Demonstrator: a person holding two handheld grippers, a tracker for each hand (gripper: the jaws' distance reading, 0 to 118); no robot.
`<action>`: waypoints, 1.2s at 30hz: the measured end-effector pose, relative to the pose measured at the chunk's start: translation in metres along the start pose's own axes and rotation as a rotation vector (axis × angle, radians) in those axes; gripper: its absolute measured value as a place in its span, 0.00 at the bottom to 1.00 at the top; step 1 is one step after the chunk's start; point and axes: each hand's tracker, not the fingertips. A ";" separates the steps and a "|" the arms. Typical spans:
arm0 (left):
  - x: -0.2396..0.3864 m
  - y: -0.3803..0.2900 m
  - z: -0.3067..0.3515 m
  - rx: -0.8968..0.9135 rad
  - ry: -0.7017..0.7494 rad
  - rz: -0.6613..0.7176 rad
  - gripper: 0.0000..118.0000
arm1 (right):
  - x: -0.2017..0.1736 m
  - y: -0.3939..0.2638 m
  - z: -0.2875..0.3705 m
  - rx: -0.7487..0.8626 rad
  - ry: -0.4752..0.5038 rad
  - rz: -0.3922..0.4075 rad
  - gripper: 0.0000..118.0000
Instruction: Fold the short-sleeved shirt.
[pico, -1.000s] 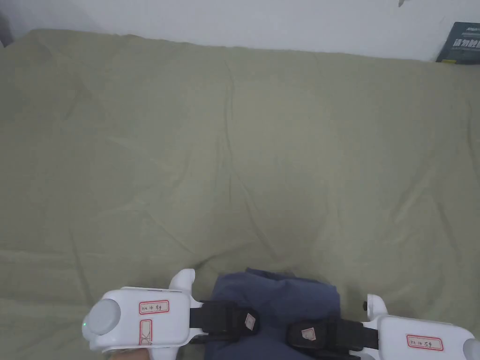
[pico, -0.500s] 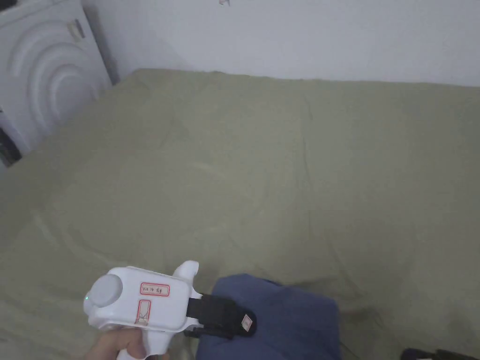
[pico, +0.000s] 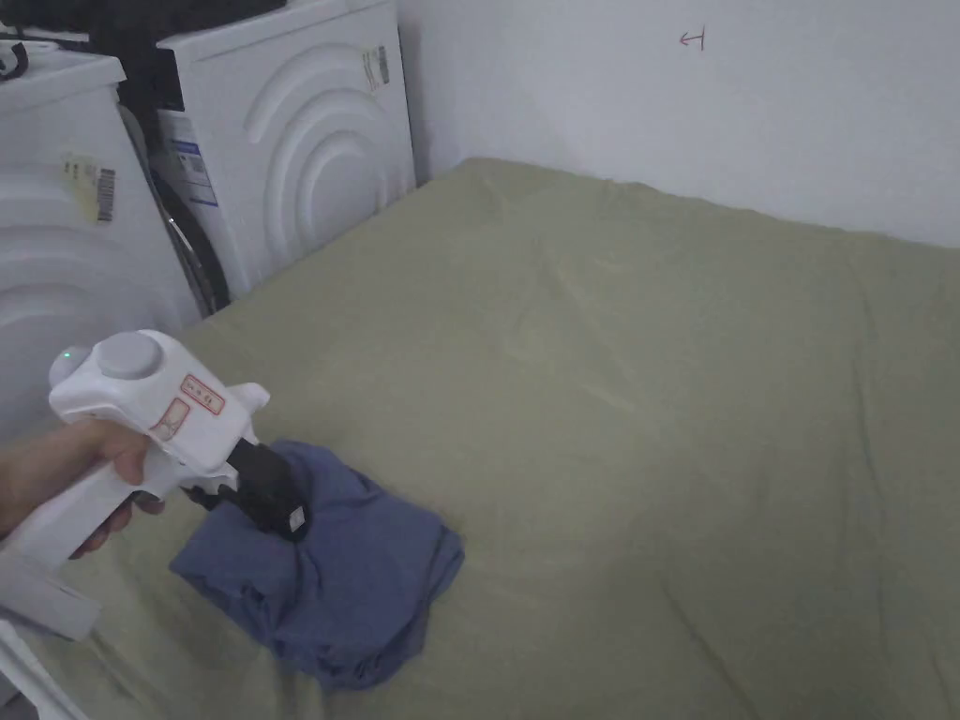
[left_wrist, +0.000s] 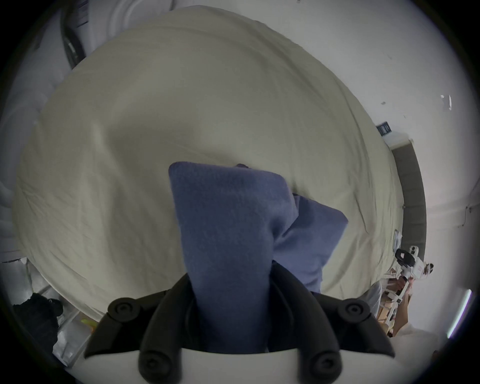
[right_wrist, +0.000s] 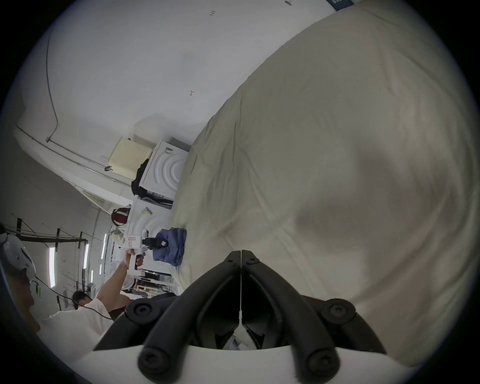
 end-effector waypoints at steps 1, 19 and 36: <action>-0.003 0.002 -0.002 -0.003 -0.010 0.001 0.18 | -0.004 0.003 -0.002 -0.001 -0.009 0.005 0.00; 0.049 -0.067 0.098 0.431 0.153 0.043 0.40 | -0.025 0.003 0.033 0.070 0.038 0.084 0.00; 0.432 -0.247 0.003 0.909 -0.091 -0.200 0.07 | -0.130 -0.015 0.115 0.524 -0.422 0.636 0.00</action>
